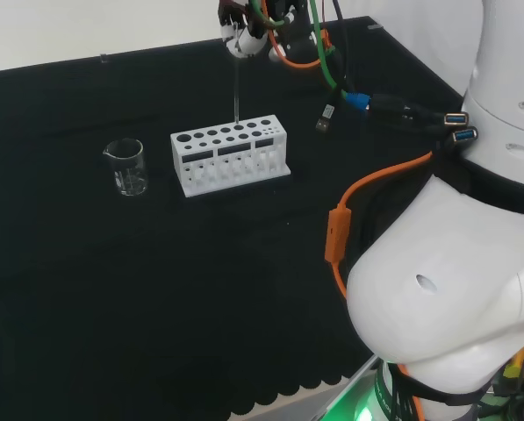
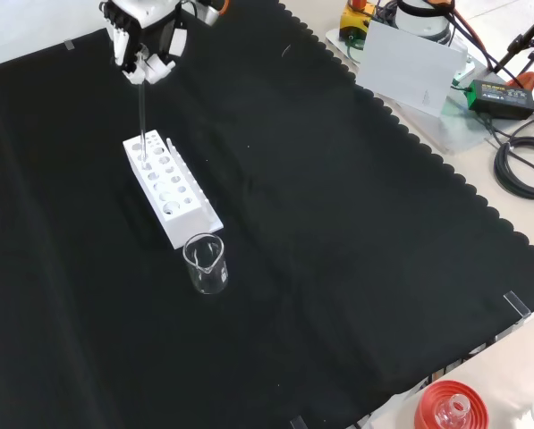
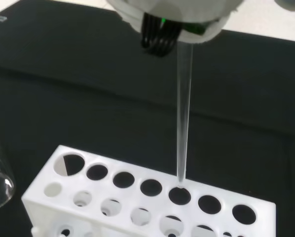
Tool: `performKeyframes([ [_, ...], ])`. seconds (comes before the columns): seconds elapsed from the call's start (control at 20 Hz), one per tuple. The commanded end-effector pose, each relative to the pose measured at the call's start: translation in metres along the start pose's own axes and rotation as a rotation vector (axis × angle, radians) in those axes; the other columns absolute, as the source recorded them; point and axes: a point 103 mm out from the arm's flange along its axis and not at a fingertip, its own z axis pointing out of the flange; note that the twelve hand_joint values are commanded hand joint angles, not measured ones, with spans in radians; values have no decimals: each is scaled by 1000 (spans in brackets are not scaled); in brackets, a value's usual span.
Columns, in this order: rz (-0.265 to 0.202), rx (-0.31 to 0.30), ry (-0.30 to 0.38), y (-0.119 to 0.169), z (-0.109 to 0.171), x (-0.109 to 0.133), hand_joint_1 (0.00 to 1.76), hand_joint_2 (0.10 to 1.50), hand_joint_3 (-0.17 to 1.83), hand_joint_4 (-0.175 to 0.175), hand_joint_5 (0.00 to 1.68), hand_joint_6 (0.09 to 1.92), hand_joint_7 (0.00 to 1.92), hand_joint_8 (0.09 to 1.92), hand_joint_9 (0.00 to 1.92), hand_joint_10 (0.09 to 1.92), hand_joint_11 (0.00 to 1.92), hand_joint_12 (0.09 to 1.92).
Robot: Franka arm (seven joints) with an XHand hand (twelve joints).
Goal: Take the glass rod from the white test tube rack.
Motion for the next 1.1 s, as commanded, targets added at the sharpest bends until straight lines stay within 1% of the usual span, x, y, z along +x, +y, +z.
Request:
performKeyframes([
  [0.05,7,-9,6,-11,-18,3,1314,713,633,-175,1040,851,1321,785,1672,493,1627,478],
  [0.75,-9,-63,1,-16,-52,24,1314,726,606,-175,1042,831,1320,782,1689,475,1628,483],
  [1.1,-19,-74,5,-17,-57,31,1314,731,596,-175,1045,822,1322,777,1696,464,1627,485],
])
